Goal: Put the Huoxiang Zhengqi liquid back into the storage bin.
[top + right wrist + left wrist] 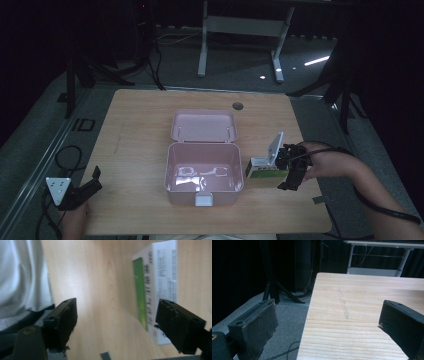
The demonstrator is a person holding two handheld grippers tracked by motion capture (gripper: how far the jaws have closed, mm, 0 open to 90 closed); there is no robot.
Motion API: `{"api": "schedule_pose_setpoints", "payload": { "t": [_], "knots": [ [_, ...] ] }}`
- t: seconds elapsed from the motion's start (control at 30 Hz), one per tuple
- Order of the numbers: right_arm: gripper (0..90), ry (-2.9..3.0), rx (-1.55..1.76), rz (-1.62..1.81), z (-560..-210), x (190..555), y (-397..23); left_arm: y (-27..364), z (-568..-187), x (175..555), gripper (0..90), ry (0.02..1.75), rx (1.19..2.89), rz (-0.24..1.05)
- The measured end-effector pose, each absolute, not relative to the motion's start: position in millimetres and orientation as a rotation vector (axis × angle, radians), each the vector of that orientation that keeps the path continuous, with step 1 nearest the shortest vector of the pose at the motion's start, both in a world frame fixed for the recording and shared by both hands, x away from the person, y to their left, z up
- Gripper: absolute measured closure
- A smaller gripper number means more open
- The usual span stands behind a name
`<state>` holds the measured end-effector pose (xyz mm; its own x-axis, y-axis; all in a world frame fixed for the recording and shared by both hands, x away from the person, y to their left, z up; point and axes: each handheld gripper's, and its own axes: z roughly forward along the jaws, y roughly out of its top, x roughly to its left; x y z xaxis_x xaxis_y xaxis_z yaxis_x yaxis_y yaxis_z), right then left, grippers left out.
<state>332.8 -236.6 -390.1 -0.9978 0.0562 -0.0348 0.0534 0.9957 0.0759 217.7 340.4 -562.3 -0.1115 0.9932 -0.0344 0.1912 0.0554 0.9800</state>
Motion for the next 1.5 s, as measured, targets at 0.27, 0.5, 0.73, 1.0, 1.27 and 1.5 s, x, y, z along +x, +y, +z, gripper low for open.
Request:
{"api": "schedule_pose_setpoints", "payload": {
  "t": [0.27, 0.5, 0.73, 1.0, 1.27, 1.5],
  "knots": [
    [29.2, 3.066, 0.039, 0.027, -393, 356, -234, 340, -562, 218, 2.1, 1.454, 1.266, 1.152],
    [38.5, 3.052, 0.052, 0.008, -396, 373, -232, 340, -562, 218, 2.1, 1.453, 1.267, 1.153],
    [40.0, 3.06, 0.058, -0.03, -407, 384, -226, 340, -562, 218, 2.1, 1.451, 1.269, 1.154],
    [42.9, 3.083, 0.057, -0.087, -424, 391, -222, 340, -562, 218, 2.1, 1.45, 1.27, 1.154],
    [47.4, 3.09, 0.062, -0.124, -438, 399, -219, 340, -562, 218, 2.1, 1.449, 1.273, 1.155],
    [52.3, 3.111, 0.141, -0.131, -449, 406, -220, 339, -563, 219, 2.1, 1.447, 1.285, 1.161]
  ]
}}
